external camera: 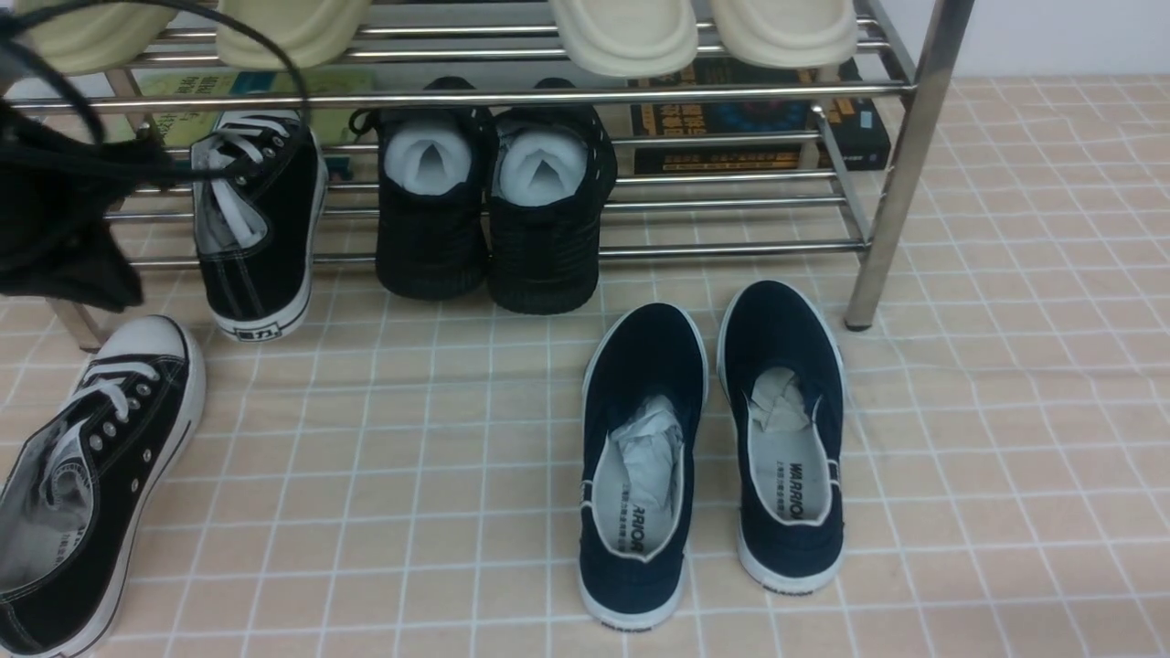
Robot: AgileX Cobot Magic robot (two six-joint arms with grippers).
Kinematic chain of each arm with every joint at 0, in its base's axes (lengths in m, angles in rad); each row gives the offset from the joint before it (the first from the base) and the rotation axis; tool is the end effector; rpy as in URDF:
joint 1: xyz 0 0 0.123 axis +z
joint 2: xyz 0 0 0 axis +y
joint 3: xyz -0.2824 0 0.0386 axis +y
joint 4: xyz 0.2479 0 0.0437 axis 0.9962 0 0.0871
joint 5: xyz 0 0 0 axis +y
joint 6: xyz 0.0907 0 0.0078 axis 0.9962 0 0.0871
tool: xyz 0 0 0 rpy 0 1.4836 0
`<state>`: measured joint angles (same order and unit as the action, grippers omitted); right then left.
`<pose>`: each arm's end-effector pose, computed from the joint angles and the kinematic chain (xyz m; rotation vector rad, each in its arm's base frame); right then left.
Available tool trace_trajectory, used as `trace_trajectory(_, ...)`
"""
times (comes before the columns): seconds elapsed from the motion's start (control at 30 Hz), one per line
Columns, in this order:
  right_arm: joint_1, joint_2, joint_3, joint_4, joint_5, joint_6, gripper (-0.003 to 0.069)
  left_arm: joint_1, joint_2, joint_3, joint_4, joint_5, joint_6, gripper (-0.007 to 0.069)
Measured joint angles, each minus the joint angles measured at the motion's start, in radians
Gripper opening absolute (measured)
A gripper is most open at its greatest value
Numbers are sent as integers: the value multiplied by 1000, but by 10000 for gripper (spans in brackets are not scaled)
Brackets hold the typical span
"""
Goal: Take the shoes off the shelf from the light coffee tablecloth by hand.
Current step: 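Grasp the leftmost shoe on the bottom shelf of the shoe rack with the left gripper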
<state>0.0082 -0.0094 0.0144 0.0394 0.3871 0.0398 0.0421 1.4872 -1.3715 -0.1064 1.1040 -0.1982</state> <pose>0.0521 0.0018 0.1740 0.0536 1.8753 0.0721 0.3048 0.0042 0.3404 -0.3604 2.6828 -0.1897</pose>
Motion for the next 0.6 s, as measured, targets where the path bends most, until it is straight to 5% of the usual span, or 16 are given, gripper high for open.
trace_trajectory(0.27, 0, 0, 0, 0, 0, 0, 240, -37, 18, -3, 144, -195, -214, 276)
trace_trajectory(0.47, 0, 0, 0, 0, 0, 0, 240, -37, 130, -61, 117, -303, -229, 451)
trace_trajectory(0.6, 0, 0, 0, 0, 0, 0, 240, -37, 210, -107, 137, -318, -232, 493)
